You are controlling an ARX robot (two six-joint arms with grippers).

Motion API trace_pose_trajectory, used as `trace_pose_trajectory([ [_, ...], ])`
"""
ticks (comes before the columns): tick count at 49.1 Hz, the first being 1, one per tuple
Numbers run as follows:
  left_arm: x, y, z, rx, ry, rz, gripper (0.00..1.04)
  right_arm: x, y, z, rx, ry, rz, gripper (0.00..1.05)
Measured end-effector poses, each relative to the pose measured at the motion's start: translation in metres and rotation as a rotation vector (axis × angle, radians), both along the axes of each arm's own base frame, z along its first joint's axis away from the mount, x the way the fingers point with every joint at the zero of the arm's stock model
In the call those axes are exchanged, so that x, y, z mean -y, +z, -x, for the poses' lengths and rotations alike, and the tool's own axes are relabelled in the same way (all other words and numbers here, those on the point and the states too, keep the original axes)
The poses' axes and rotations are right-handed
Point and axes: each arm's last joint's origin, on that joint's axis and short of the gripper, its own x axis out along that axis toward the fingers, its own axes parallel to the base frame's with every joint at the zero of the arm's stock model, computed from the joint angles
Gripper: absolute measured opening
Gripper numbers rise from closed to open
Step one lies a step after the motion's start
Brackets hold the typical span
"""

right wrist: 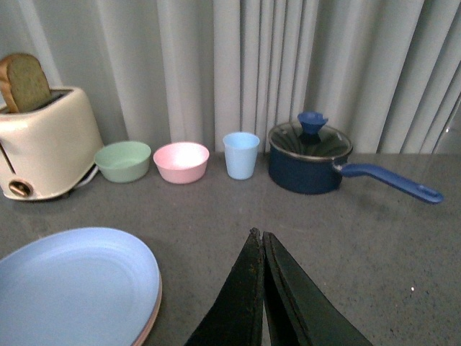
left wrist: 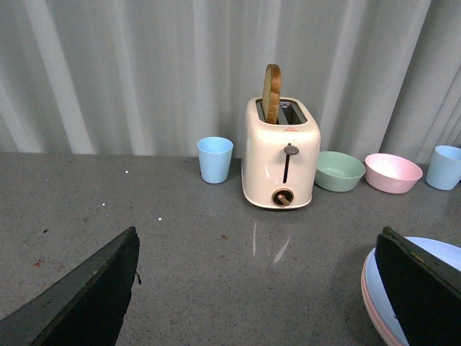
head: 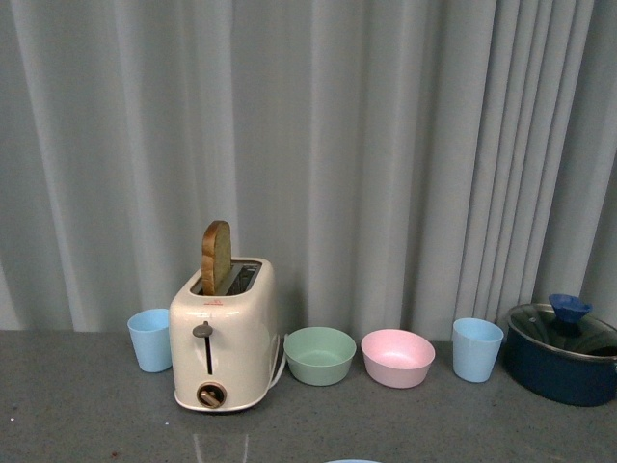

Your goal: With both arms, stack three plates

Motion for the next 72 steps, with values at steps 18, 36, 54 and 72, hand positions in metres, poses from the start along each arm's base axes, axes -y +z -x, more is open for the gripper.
trace_pose_trajectory([
  [18,0.0000,0.0001,0.0001,0.001,0.000,0.000,0.98,0.0000,0.0021,0.0024,0.029,0.000,0.000,0.03],
  [36,0.0000,0.0001,0.0001,0.001,0.000,0.000,0.98,0.0001,0.0020,0.0024,0.028,-0.001,0.001,0.56],
  [54,0.0000,0.0001,0.0001,0.001,0.000,0.000,0.98,0.0001,0.0020,0.0024,0.028,-0.001,0.000,0.97],
  [72,0.0000,0.0001,0.0001,0.001,0.000,0.000,0.98,0.0001,0.0020,0.0024,0.028,-0.001,0.000,0.97],
])
